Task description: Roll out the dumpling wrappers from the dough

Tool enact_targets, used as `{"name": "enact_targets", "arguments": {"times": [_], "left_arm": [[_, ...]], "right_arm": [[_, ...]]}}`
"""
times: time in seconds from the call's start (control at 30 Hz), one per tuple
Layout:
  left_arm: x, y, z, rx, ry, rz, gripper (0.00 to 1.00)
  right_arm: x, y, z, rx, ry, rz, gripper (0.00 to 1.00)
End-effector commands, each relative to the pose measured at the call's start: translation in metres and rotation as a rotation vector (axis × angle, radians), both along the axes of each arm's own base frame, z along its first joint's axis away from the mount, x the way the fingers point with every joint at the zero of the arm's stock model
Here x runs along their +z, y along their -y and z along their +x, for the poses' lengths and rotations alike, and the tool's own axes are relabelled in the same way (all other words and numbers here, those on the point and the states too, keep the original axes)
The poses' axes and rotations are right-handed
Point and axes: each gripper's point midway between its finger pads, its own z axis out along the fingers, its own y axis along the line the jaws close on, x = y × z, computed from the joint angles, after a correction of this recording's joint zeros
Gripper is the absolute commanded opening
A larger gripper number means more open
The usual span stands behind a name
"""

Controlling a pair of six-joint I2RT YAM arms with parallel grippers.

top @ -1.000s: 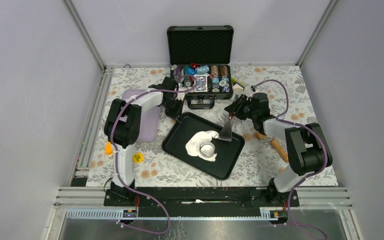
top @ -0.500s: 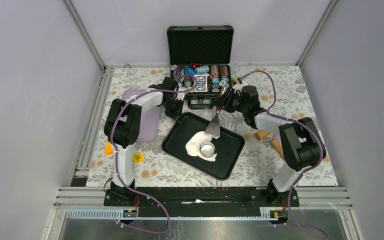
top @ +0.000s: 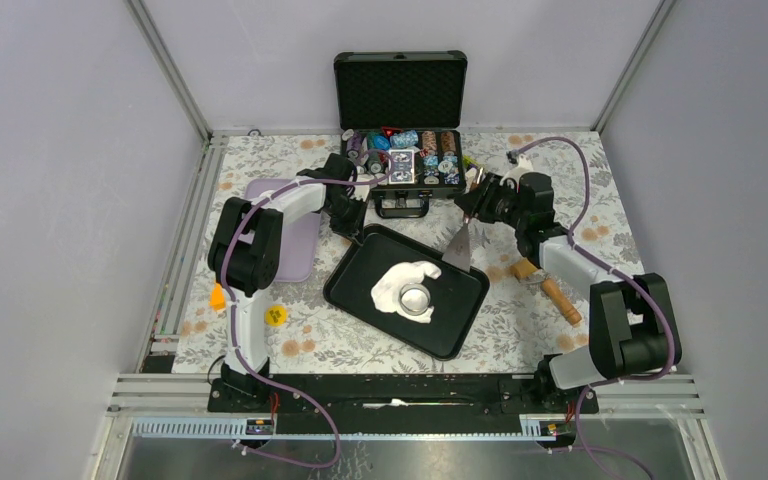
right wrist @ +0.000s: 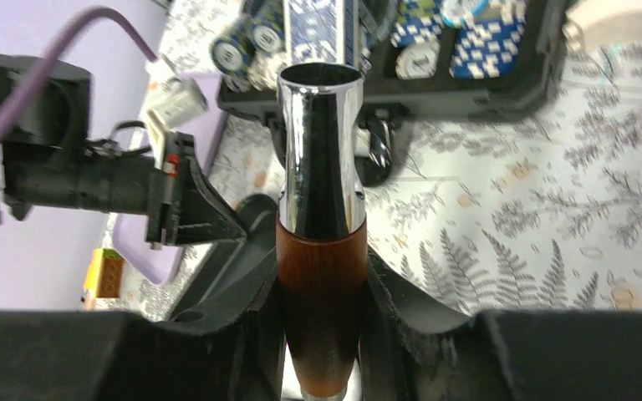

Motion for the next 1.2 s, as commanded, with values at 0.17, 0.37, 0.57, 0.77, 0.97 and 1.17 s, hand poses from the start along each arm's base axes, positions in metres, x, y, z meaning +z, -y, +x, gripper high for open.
{"name": "enact_targets", "arguments": {"times": [0.17, 0.37, 0.57, 0.77, 0.97, 1.17], "left_arm": [[-0.011, -0.007, -0.005, -0.005, -0.024, 0.022, 0.0], [-0.011, -0.007, -0.005, -0.006, -0.026, 0.02, 0.0], [-0.01, -0.007, -0.005, -0.007, -0.023, 0.021, 0.0], [-0.01, -0.006, -0.004, -0.008, -0.023, 0.02, 0.0], [-0.01, -0.006, -0.005, -0.009, -0.023, 0.019, 0.0], [-0.011, -0.005, -0.006, -0.013, -0.027, 0.017, 0.0]], "right_arm": [[-0.041, 0.027, 0.002, -0.172, -0.135, -0.083, 0.0], [-0.067, 0.018, 0.002, -0.174, -0.237, -0.019, 0.0], [-0.087, 0.017, 0.012, -0.222, -0.303, 0.028, 0.0], [-0.083, -0.001, 0.021, -0.213, -0.297, 0.148, 0.0], [-0.065, -0.012, 0.043, -0.231, -0.224, 0.204, 0.0], [-0.061, -0.056, 0.046, -0.138, -0.212, 0.223, 0.0]]}}
